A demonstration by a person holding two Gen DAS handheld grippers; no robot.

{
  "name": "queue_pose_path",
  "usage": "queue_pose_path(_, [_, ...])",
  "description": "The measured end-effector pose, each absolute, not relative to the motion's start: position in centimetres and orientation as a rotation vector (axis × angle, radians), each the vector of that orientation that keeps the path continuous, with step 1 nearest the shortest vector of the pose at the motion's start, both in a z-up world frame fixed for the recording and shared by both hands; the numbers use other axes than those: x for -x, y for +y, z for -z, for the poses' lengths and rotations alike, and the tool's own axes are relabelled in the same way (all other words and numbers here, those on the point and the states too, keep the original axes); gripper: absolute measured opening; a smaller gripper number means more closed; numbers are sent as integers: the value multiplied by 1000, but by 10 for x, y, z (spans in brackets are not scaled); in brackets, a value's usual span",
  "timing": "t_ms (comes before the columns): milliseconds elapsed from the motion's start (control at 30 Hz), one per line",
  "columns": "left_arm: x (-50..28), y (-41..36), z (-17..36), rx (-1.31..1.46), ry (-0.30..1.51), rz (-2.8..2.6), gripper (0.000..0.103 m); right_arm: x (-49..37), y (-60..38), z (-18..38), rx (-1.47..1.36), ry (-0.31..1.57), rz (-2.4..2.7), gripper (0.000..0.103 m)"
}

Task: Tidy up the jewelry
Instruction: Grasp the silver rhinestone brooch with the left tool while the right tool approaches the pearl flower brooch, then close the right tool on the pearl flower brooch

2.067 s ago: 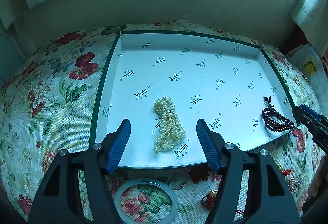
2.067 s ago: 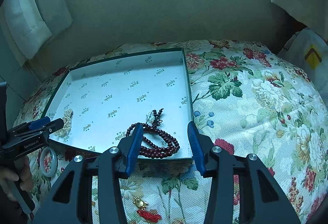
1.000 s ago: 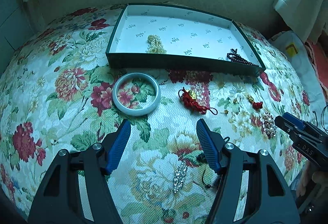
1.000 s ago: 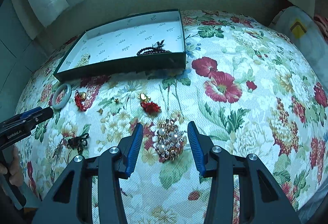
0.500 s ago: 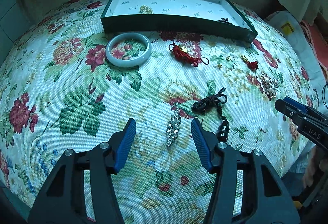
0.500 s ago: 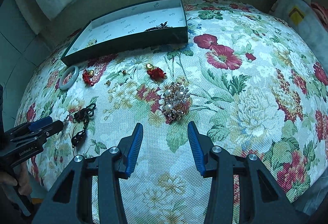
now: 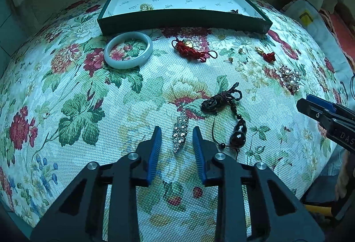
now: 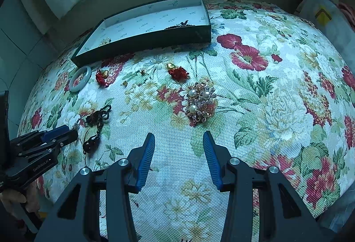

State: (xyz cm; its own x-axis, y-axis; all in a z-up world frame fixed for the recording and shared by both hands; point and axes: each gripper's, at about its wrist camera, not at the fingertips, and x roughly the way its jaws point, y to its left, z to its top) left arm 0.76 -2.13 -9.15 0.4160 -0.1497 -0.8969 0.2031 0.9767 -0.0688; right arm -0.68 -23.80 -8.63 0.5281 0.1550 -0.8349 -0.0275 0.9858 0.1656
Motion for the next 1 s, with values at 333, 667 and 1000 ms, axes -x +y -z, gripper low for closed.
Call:
queue_pose_path(333, [-5,-23,92,-64,1110,240,13,5,-241,87,-143,1011,-97,46])
queue_pose_path(667, [-7,-13,82,-60,1081,215,13,-12,-251,87,-154,1001,-54,46])
queue_pose_path(1000, [-16,4,83,-36,1082,173,13,-35,-255,93,-158,993,-28,46])
